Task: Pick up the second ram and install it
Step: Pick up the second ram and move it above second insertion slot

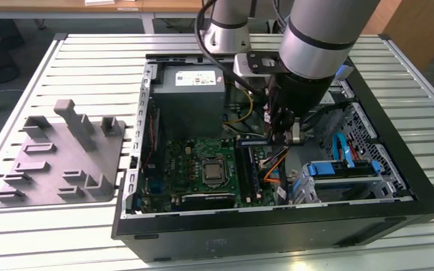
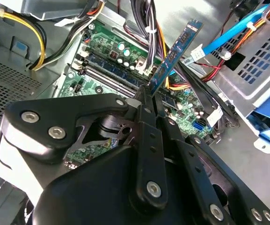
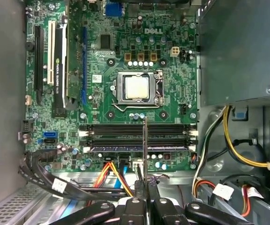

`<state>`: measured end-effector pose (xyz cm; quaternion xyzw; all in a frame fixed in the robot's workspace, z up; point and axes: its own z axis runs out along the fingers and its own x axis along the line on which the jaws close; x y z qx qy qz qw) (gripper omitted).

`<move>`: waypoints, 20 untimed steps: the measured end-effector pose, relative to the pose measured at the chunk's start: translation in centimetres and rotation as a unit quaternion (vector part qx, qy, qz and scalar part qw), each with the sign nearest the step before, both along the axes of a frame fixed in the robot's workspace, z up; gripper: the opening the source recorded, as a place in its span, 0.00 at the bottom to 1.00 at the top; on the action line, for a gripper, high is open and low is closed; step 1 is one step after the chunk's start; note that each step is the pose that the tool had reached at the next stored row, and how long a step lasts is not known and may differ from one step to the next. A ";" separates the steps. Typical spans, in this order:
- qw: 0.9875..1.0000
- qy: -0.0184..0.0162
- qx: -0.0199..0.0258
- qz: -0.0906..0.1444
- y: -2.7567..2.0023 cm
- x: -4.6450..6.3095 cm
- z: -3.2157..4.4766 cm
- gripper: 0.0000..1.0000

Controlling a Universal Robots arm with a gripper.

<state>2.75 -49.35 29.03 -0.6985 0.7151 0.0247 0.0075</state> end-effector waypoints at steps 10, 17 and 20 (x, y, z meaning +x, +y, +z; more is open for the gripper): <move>1.000 0.000 0.000 0.000 -0.10 -0.5 -1.76 0.14; 1.000 0.000 0.000 0.000 -0.10 -1.1 -2.80 0.14; 1.000 0.000 0.000 0.000 -0.10 -2.1 -2.86 0.14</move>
